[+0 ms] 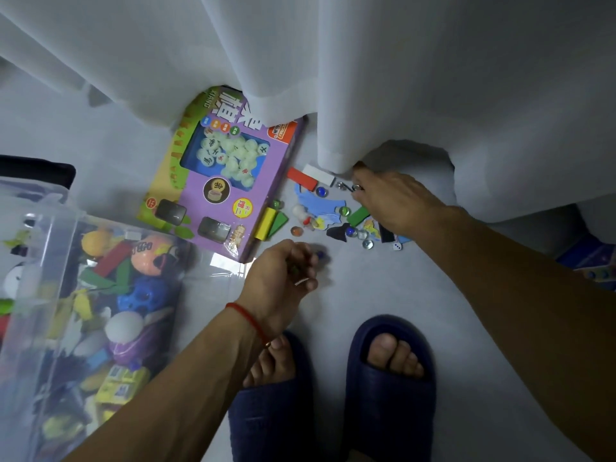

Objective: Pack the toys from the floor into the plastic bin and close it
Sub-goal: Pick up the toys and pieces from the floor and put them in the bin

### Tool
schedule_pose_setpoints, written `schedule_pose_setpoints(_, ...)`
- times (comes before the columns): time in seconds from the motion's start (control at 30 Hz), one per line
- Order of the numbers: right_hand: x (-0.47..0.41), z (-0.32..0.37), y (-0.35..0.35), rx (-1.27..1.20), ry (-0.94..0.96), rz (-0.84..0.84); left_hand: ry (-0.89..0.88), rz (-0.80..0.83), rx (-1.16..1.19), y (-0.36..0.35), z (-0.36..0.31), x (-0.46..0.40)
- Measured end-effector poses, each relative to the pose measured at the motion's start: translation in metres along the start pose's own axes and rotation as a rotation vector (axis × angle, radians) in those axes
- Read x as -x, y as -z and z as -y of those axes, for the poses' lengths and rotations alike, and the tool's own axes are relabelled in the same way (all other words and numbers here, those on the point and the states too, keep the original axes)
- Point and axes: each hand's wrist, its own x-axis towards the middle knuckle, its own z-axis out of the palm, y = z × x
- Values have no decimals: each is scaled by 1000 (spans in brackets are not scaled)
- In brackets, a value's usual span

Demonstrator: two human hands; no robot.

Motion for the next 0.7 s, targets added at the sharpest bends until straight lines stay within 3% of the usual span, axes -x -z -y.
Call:
schedule_pose_setpoints(0.07,5,-5,-1,-44,-8,-35,-225,-94,-416,4,1,-4)
schedule_pose_setpoints(0.13,12,-10,-5,-181,-77,-130,-588,-131,-934,8,8,-10)
schedule_pose_setpoints(0.2,21,-10,-7,-587,-210,-193,-854,-137,-1217,10,15,-18)
schedule_pose_setpoints(0.27,36,-7,-3,-1225,-325,-134,-924,-170,-1354,8,23,-25)
schedule_pose_setpoints(0.33,56,-5,8,-1666,-334,-26,-922,-254,-1543,7,31,-31)
schedule_pose_setpoints(0.43,77,-4,16,-1839,-258,81,-943,-277,-1755,10,41,-38)
schedule_pose_setpoints(0.5,89,2,19,-1809,-243,100,-913,-225,-1750,11,40,-35)
schedule_pose_setpoints(0.57,99,13,26,-1772,-233,125,-810,-183,-1503,7,37,-21)
schedule_pose_setpoints(0.7,118,43,49,-1662,-195,150,-241,-48,-776,-11,23,34)
